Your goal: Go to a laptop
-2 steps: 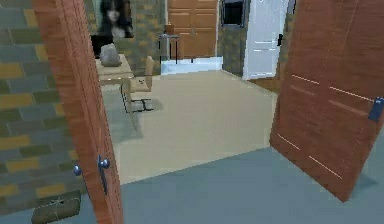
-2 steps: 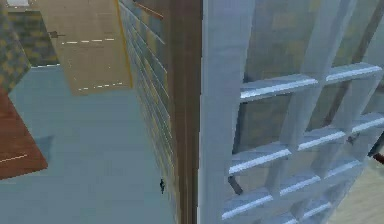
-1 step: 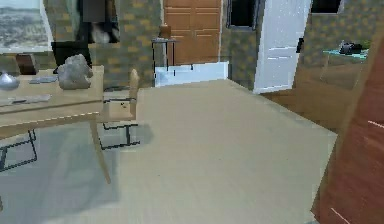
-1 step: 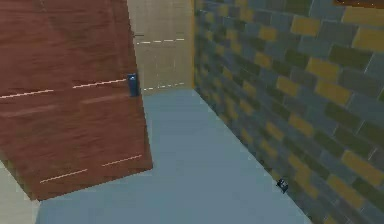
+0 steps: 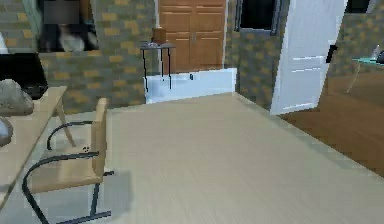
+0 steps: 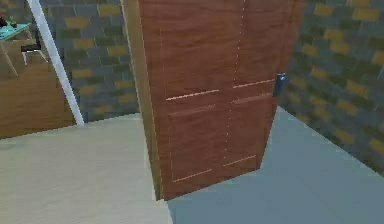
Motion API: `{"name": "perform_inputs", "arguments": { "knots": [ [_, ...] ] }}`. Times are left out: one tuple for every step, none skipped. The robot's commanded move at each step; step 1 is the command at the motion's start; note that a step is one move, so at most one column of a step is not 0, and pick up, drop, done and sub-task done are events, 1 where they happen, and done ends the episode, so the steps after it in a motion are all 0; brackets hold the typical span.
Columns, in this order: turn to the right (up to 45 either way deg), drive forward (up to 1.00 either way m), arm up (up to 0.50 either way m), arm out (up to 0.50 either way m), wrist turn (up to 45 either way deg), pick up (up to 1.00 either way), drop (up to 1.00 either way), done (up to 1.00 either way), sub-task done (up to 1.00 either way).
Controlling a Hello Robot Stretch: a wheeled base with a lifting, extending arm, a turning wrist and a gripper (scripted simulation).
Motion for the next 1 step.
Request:
{"name": "perform_inputs", "arguments": {
  "knots": [
    [0.0, 1.0, 0.0, 0.0, 0.0, 0.0, 0.0, 0.0, 0.0]
  ]
}}
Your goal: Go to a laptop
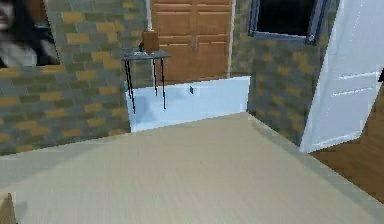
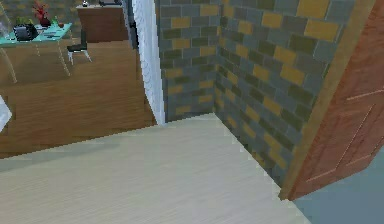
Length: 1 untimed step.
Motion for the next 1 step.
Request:
{"name": "perform_inputs", "arguments": {
  "knots": [
    [6.0, 0.0, 0.0, 0.0, 0.0, 0.0, 0.0, 0.0, 0.0]
  ]
}}
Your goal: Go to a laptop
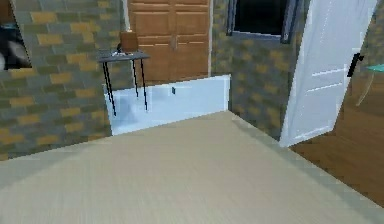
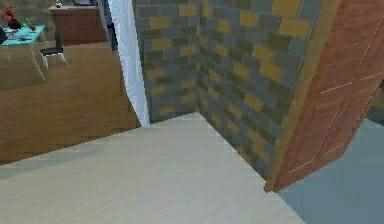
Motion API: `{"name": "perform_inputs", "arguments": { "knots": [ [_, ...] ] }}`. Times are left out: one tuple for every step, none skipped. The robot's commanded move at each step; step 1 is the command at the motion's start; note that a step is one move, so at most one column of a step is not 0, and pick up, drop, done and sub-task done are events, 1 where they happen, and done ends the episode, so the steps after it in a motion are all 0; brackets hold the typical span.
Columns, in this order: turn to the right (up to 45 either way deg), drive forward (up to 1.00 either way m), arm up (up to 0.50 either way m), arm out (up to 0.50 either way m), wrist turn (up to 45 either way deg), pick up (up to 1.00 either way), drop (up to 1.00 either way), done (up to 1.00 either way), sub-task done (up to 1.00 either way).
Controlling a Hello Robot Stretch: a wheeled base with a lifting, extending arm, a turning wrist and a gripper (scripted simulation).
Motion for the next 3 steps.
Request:
{"name": "perform_inputs", "arguments": {
  "knots": [
    [0.0, 0.2, 0.0, 0.0, 0.0, 0.0, 0.0, 0.0, 0.0],
    [-21.0, 0.0, 0.0, 0.0, 0.0, 0.0, 0.0, 0.0, 0.0],
    [0.0, 0.45, 0.0, 0.0, 0.0, 0.0, 0.0, 0.0, 0.0]
  ]
}}
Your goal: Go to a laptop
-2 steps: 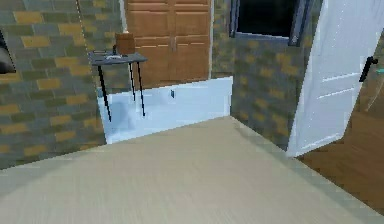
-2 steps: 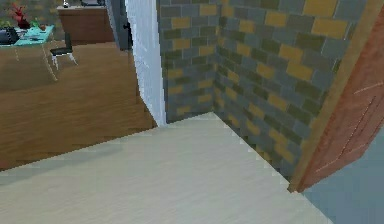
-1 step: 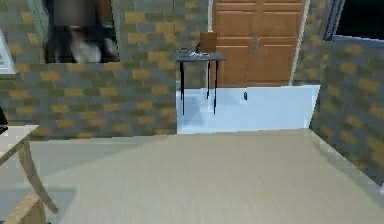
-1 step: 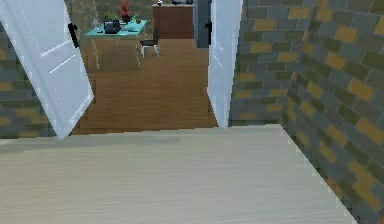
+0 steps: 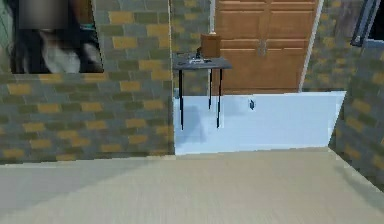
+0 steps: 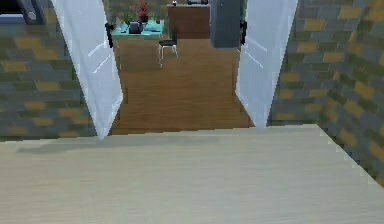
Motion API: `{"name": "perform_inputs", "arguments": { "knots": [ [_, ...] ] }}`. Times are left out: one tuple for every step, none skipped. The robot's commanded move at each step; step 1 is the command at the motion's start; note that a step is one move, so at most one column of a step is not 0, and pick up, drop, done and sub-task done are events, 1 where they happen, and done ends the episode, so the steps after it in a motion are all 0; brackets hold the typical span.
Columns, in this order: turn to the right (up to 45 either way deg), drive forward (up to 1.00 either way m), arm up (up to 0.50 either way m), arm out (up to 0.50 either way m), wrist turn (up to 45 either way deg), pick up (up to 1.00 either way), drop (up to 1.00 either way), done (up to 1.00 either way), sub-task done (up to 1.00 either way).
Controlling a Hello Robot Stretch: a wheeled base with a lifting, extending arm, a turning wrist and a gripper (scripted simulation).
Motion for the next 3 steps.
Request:
{"name": "perform_inputs", "arguments": {
  "knots": [
    [-45.0, 0.0, 0.0, 0.0, 0.0, 0.0, 0.0, 0.0, 0.0],
    [-21.0, 0.0, 0.0, 0.0, 0.0, 0.0, 0.0, 0.0, 0.0],
    [0.0, 0.0, 0.0, 0.0, 0.0, 0.0, 0.0, 1.0, 0.0]
  ]
}}
